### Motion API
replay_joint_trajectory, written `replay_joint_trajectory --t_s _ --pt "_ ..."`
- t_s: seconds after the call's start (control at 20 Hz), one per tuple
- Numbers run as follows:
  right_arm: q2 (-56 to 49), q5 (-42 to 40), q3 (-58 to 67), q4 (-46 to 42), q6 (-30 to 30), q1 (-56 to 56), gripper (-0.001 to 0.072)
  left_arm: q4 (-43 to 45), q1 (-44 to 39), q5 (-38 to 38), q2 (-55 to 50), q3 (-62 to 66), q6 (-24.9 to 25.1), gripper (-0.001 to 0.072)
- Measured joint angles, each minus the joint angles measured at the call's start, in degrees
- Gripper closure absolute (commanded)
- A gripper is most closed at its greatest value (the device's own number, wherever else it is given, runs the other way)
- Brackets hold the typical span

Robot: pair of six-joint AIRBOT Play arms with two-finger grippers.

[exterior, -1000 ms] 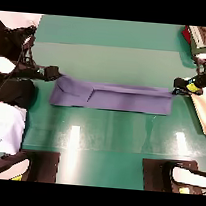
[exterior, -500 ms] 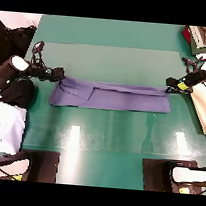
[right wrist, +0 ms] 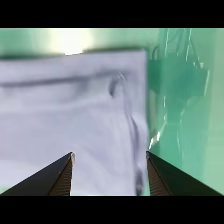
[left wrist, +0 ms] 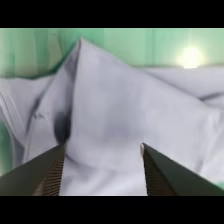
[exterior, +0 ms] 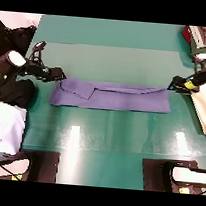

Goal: Fold the shirts.

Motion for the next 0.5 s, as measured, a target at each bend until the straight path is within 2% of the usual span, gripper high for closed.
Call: replay_joint_trajectory --t_s 0.05,0.15,0.5 --pt "0.5 1.1 -0.5 1.5 -1.9 -1.6 0.0188 0.0 0.0 -1.8 0.0 0.6 0.1 0.019" --pt "1.0 1.9 -2.5 5.5 -5.4 -5.3 0.0187 0.0 0.0 -4.4 0.0 1.4 0.2 0.0679" --pt "-3.5 0.0 -10.8 18.7 -17.1 -15.0 0.0187 -0.9 -0.2 -7.5 0.0 2.0 0.4 0.068"
